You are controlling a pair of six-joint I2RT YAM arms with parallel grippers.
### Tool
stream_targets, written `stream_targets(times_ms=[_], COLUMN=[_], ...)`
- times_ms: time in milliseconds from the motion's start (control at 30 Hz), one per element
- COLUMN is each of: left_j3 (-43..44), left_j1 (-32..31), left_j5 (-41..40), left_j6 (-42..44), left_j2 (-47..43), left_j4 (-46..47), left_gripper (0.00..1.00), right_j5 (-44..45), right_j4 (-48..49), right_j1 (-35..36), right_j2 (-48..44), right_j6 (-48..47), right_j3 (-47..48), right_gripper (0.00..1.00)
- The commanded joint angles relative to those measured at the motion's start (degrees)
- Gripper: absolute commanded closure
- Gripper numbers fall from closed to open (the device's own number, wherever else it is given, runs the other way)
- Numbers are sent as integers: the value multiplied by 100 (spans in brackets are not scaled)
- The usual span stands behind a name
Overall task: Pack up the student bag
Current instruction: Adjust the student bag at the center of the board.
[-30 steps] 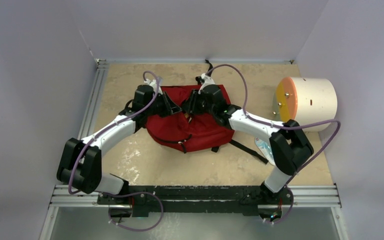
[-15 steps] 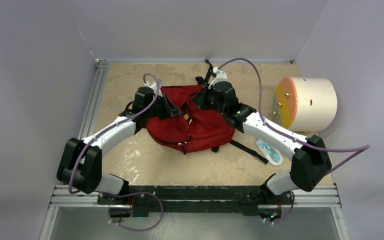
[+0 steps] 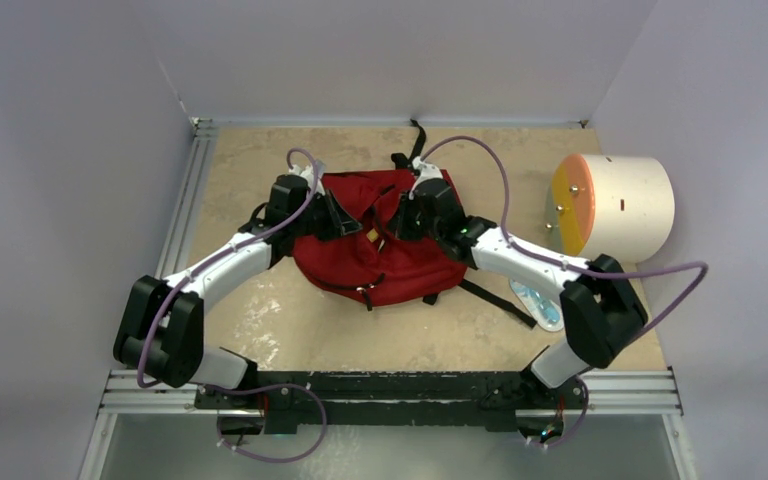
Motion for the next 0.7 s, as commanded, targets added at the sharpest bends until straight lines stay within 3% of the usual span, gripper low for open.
stream_targets(times_ms=[0, 367, 567, 667], left_j3=[185, 166, 134, 124], left_j1=[14, 14, 14, 14], left_j5=[211, 176, 180, 177], left_j6=[73, 20, 21, 13], left_j2=[-203, -213, -227, -243], left_j4=[16, 19, 16, 17], left_gripper=[100, 100, 100, 100], right_j5=[-52, -1422, -1507, -1120], right_j4=[435, 1281, 1435, 1349], right_j1=[5, 228, 229, 230], right_j2=[282, 359, 574, 714], right_j6=[-10, 182, 280, 289], right_j3=[106, -197, -234, -108], right_gripper=[99, 100, 99, 97])
